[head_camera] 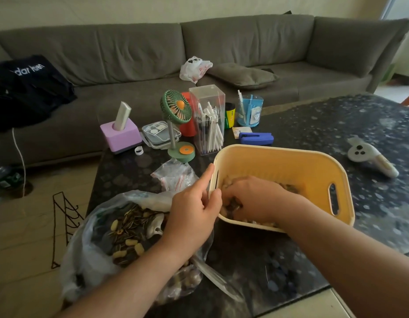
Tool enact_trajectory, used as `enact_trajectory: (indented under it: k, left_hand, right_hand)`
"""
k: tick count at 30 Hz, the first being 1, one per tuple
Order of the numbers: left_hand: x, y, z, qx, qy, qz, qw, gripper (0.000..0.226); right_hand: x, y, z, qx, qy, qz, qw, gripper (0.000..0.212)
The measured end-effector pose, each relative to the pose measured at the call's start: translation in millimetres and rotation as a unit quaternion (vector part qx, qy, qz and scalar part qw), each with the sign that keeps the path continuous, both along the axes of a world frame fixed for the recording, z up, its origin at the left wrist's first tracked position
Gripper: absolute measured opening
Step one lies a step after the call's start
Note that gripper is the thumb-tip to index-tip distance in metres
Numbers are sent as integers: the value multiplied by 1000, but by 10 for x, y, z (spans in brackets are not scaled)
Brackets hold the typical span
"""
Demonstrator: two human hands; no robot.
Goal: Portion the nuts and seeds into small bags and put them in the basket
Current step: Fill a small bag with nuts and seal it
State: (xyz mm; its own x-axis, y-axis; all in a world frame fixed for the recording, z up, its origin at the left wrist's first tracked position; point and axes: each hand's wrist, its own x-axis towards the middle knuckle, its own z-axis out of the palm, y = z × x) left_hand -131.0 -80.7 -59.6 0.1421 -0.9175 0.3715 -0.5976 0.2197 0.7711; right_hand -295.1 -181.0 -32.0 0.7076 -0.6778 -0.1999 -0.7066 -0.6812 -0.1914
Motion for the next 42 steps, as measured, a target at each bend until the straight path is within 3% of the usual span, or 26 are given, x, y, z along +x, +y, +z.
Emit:
enact_trajectory:
  k: [8, 13, 17, 22, 25, 28, 31, 37, 42]
  left_hand:
    - [-2, -49, 53, 83, 86, -23, 993, 52]
    - [68, -375, 194, 168, 135, -32, 976, 48]
    - [141, -471, 328, 197, 164, -82, 963, 28]
    - [664, -730, 394, 164, -47, 14, 985, 24]
    - [871, -843, 239, 241, -136, 77, 958, 17]
    - [873, -889, 20, 318, -197, 69, 925, 38]
    - [817, -922, -136, 350, -257, 89, 896, 44]
    - [784, -844, -62, 264, -207, 108, 936, 20]
    - [841, -393, 415, 139, -80, 141, 977, 15]
  right_hand:
    - [-28, -49, 202, 43, 20, -28, 998, 20]
    - [-69, -60, 448, -48, -139, -126, 981, 21]
    - [97, 141, 460, -131, -233, -60, 962, 22]
    - [217, 120, 436, -151, -276, -37, 948, 28]
    - [269, 76, 384, -145, -281, -34, 948, 22]
    - [297, 59, 363, -136, -274, -36, 952, 20]
    - [286, 50, 364, -137, -274, -41, 951, 20]
    - [278, 96, 383, -160, -284, -38, 945, 18]
    - [413, 223, 511, -155, -333, -61, 928, 20]
